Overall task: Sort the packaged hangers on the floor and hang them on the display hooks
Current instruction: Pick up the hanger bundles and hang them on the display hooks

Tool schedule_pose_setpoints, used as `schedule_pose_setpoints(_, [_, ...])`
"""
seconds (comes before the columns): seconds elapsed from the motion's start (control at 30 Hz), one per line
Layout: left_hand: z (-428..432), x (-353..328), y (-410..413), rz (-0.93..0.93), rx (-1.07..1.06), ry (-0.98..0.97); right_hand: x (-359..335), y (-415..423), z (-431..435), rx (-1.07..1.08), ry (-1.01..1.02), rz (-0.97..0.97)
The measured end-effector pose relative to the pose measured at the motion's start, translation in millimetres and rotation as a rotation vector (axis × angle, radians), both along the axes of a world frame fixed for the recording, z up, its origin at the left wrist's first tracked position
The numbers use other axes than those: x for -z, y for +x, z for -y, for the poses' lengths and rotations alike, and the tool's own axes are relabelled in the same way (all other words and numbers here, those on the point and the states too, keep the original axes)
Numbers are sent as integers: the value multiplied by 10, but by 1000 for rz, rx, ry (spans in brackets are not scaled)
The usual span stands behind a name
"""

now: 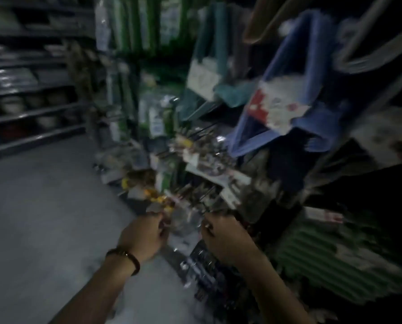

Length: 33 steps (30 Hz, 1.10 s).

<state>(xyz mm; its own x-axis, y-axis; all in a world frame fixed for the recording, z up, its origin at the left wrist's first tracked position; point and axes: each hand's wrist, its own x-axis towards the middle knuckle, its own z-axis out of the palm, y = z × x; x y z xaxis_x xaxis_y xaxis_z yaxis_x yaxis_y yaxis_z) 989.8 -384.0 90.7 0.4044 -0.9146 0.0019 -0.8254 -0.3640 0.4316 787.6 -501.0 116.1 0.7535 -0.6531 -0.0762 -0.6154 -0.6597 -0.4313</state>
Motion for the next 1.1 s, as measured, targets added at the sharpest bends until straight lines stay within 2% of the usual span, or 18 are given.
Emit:
schedule_pose_setpoints(0.13, [-894,821,586,-170,-105,210,592,826,-410,-92,131,-99])
schedule_pose_setpoints(0.23, [-1438,1227,965,-254,-243,273,1040,1411,-659,-128,235,-196])
schedule_pose_setpoints(0.43, [-1964,1745,1681,-432,-426,451,1769,2456,-923,-205,377,-389])
schedule_pose_setpoints(0.67, [-1800,2381,2411,-544,-614,610,2624,3555,-611,-322,449,-539])
schedule_pose_setpoints(0.83, [-1461,3151,2935,-692,-768,650,3613,4317,-116,-342,511,-689])
schedule_pose_setpoints(1.0, [-1049,4459,3460,-891,-894,525,4967,5062,296,-340,492,-767])
schedule_pose_setpoints(1.1, [-882,5451,3678,-966,-928,516,5968,5409,420,-369,516,-856])
